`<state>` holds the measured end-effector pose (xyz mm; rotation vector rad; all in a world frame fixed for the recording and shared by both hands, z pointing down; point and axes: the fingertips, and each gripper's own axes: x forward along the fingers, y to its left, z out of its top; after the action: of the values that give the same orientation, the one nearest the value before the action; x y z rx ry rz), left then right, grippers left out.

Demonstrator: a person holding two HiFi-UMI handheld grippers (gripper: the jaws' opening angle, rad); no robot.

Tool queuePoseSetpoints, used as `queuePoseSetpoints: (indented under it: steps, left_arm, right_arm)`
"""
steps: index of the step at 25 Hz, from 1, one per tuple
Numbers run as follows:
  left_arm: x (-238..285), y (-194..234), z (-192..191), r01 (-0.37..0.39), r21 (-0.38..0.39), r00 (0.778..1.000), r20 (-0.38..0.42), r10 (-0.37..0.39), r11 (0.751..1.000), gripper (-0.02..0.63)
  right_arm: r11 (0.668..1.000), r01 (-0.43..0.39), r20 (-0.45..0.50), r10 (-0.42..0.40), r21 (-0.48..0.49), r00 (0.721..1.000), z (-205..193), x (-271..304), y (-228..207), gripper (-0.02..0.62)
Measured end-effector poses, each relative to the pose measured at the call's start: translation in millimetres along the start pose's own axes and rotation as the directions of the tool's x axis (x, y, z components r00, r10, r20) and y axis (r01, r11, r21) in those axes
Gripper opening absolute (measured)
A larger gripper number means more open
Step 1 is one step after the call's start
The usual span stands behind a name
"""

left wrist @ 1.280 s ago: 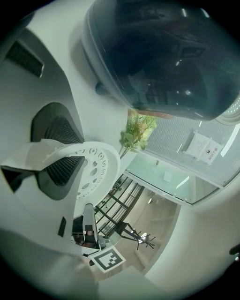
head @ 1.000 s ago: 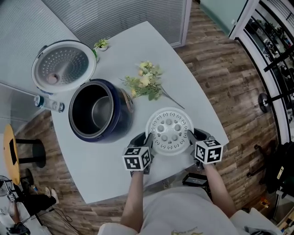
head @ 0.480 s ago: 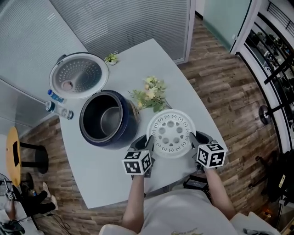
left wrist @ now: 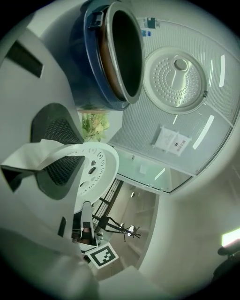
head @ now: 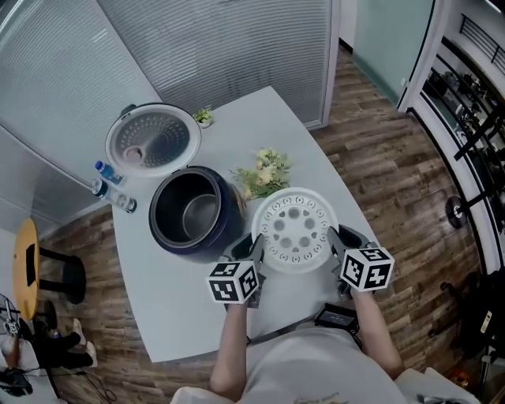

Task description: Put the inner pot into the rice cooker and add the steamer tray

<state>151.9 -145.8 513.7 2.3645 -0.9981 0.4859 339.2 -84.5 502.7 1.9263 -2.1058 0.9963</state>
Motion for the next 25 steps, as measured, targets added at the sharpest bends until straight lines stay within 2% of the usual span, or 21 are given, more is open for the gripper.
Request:
queuePoseSetpoints:
  steps: [8,14,25]
  left_arm:
    - [-22.4,-5.4,22.6,-0.022,0.008,0.997,0.074,0.021,1.0,0.081]
    - [-39.8,2.8,45.4,-0.036,-0.02,0.99,0.137,0.038,0.999,0.078]
    - [-85.8,30.9,63.5,-0.107,-0.081,0.973,0.196,0.121,0.991,0.078]
  right_arm:
    - [0.998,-0.053,0.073,0.052,0.018,0.996,25.9,-10.4,16.2,0.067]
    - [0.992,-0.116,0.133,0.11,0.041,0.985,52.1,-8.0,36.7,0.06]
    - [0.972,-0.237,0.148,0.233,0.009,0.961,76.4,6.7,90.2,0.057]
